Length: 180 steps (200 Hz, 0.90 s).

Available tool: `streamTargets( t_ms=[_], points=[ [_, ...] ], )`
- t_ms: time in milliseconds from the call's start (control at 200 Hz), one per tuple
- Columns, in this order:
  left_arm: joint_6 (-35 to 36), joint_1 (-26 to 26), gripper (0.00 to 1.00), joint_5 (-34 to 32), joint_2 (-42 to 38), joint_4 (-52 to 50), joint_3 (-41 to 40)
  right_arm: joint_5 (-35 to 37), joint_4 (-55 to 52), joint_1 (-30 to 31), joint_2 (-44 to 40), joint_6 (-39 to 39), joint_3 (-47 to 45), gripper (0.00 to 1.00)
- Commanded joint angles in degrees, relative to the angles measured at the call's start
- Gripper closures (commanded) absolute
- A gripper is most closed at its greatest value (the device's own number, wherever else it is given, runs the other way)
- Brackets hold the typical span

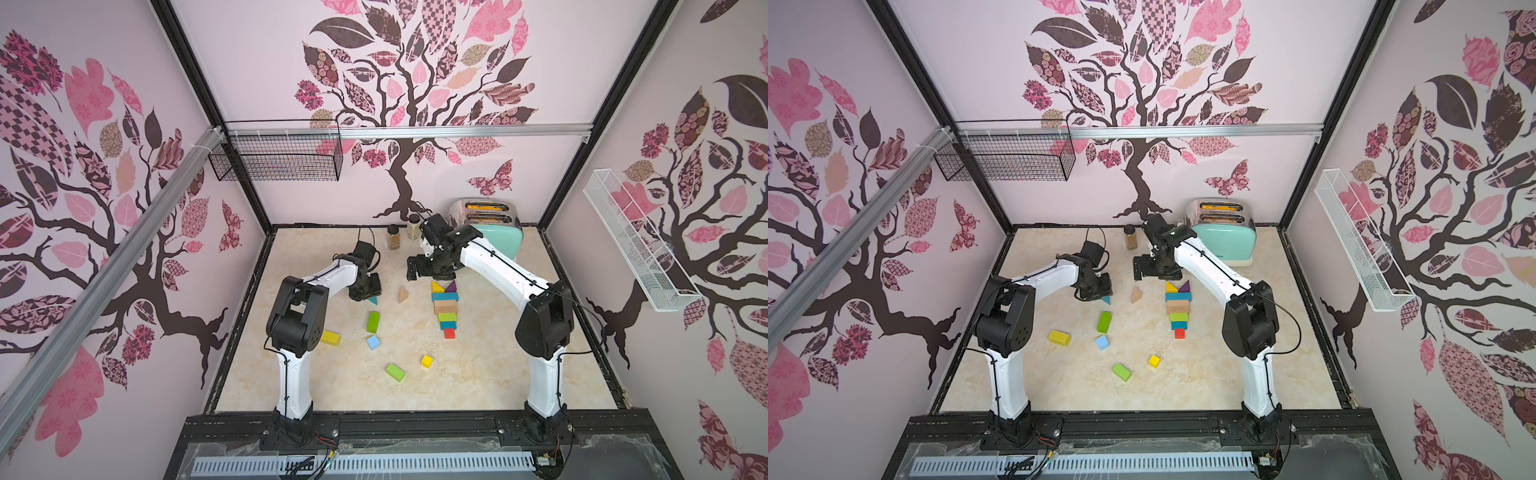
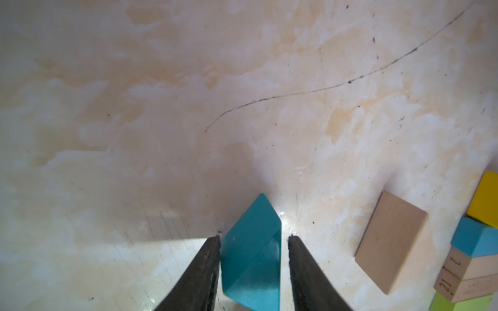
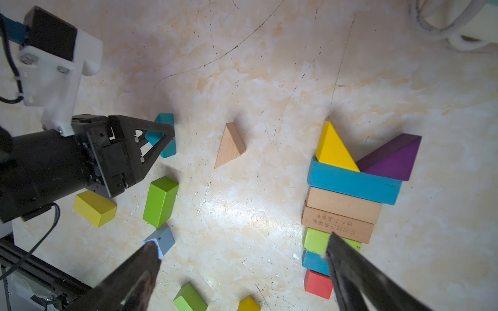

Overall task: Assemble a carrot with building blocks
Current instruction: Move the building block to the center of the board.

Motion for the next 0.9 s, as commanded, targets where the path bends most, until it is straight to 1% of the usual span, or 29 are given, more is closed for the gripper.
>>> streamTargets(
  t_ms=[0, 320, 540, 750, 895],
  points=[
    [-0.7, -0.8, 0.59, 0.7, 1.3, -0.5, 1.4, -0.5, 0.8, -0.3, -2.3, -0.4, 0.1, 0.01],
    [-4.3, -1.6, 0.70, 3.9, 1.9, 1.1, 1.5, -0.2, 1.1, -0.3, -2.6, -0.3, -0.6, 0.01],
    [-7.4, -3.2, 0.69, 4.4, 2.5, 2.2, 2.9, -0.1, 1.4, -0.3, -2.7, -0.5, -1.3, 0.01],
    [-8.5, -4.1, 0.68, 4.6, 3.3, 2.3, 3.4, -0.1, 1.6, -0.3, -2.8, -0.4, -2.1, 0.01],
    [-8.4, -4.4, 0.63, 4.2, 3.4, 1.9, 3.6, -0.5, 1.7, -0.4, -2.7, -0.4, -2.0, 0.01]
  ],
)
